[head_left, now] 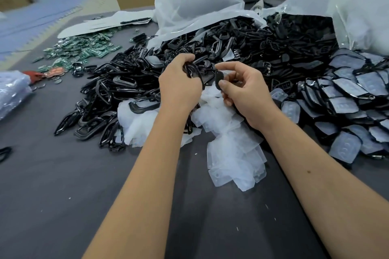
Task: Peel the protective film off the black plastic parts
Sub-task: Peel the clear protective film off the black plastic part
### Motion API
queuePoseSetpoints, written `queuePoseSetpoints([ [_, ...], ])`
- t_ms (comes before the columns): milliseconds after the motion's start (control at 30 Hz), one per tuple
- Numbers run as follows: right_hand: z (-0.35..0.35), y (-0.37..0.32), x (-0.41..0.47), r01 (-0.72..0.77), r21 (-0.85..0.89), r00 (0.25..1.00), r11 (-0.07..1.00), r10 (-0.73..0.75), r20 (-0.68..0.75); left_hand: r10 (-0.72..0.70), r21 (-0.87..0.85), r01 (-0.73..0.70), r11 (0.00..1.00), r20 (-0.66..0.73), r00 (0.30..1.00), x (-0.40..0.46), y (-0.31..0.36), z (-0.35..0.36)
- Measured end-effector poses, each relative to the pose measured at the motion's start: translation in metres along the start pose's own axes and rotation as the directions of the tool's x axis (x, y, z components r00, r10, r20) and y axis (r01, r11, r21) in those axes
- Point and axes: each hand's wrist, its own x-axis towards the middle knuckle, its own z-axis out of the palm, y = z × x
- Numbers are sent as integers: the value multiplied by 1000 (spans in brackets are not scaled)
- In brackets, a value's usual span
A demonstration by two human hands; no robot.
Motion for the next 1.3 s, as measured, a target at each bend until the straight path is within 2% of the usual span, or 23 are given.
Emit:
queuePoseSetpoints([
  [133, 2, -2, -1, 10, -46, 1000, 999, -10, 11, 21, -151, -27, 988, -37, 999, -22, -13, -9],
  [233, 1, -1, 0, 20, -51, 999, 999, -21, -29, -8, -369, 18, 929, 28, 1000, -31, -17, -8],
  [367, -2, 1, 1, 31, 11, 995, 999, -30, -99, 15, -518, 42, 855, 106, 994, -29, -21, -4],
  [467, -3, 3, 3, 15, 94, 994, 995, -5, -108, 10, -578, 108, 809, 197, 980, -26, -20, -4],
  [633, -2, 2, 2, 23, 127, 995, 992, -10, -104, 7, -614, 127, 779, 211, 978, -22, -20, -5],
  [833, 0, 2, 0, 43, 88, 991, 995, -31, -129, 23, -523, 84, 848, 195, 981, -17, -19, -9],
  [933, 0, 3, 0, 47, 72, 991, 996, -38, -132, 10, -417, 35, 908, 106, 994, -15, -18, -9],
  [1067, 2, 4, 0, 80, 17, 991, 997, -77, -109, 112, -169, -120, 978, -55, 992, -14, -21, -8],
  [1200, 3, 5, 1, 88, -38, 989, 995, -92, -114, 121, -186, -121, 975, -12, 993, -15, -20, -3],
  [1300, 3, 6, 1, 103, -78, 986, 992, -112, -124, 68, -219, -56, 974, 46, 997, -16, -19, 1],
])
